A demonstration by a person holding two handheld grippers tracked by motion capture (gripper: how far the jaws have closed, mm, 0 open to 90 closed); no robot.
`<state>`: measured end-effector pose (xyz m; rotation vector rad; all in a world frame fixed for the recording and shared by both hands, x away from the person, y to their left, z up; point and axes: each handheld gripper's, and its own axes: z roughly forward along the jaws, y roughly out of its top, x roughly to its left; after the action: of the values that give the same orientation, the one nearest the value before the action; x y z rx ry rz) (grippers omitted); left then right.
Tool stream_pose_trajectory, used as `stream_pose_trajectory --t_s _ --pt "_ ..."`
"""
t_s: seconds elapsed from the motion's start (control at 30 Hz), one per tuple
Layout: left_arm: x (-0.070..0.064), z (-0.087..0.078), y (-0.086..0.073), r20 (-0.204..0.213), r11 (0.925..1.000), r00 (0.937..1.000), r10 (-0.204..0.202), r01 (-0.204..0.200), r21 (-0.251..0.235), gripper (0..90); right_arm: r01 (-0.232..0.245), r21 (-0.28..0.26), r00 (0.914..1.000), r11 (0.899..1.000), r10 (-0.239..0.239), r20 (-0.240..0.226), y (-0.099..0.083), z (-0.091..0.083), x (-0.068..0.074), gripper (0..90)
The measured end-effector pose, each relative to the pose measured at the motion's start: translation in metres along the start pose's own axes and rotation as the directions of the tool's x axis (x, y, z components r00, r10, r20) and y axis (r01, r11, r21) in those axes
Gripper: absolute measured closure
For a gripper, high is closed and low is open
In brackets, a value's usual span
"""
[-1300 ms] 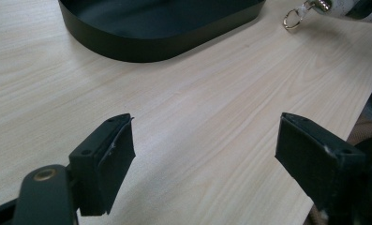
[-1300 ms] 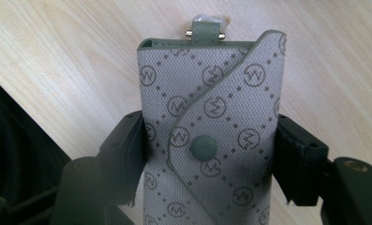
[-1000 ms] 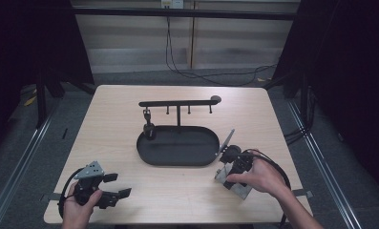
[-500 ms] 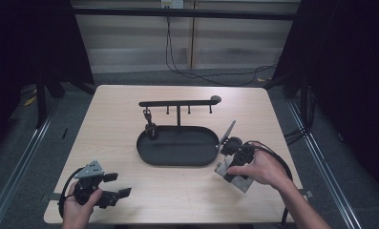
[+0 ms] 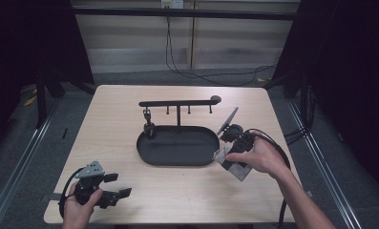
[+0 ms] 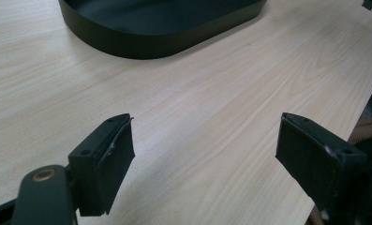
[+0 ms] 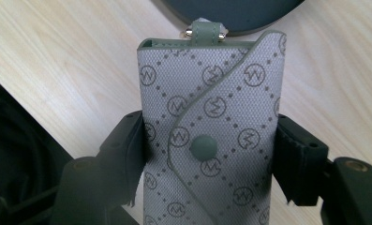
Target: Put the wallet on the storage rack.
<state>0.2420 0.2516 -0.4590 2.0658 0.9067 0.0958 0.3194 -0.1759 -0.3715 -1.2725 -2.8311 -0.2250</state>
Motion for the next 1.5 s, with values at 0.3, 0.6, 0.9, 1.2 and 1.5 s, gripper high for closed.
stream_pose_trajectory --t_s 0.3,0.6,0.9,1.2,1.5 --pt "-0.001 -0.001 0.000 0.004 1.0000 1.0000 0.009 -0.009 -0.003 19.1 -0.079 -0.062 0.9966 0.995 0.077 -0.028 0.011 -0.004 -0.013 34.2" --pt "-0.001 -0.001 0.000 0.005 1.0000 1.0000 0.007 -0.007 -0.002 18.9 -0.162 -0.111 0.9859 0.981 0.156 -0.061 0.023 0.000 -0.020 34.2" --pt "-0.002 0.000 0.000 0.004 0.9999 0.9999 0.013 -0.013 -0.004 18.9 -0.245 -0.149 0.9674 0.958 0.231 -0.104 0.030 0.003 -0.030 34.2" --pt "-0.002 0.000 0.000 0.008 0.9999 0.9999 0.015 -0.015 0.003 18.9 -0.305 -0.176 0.9497 0.936 0.286 -0.128 0.036 0.009 -0.039 34.2" --pt "-0.002 0.000 0.000 0.009 0.9999 0.9999 0.014 -0.014 0.003 18.9 -0.381 -0.208 0.9214 0.901 0.350 -0.168 0.043 0.017 -0.045 34.2"
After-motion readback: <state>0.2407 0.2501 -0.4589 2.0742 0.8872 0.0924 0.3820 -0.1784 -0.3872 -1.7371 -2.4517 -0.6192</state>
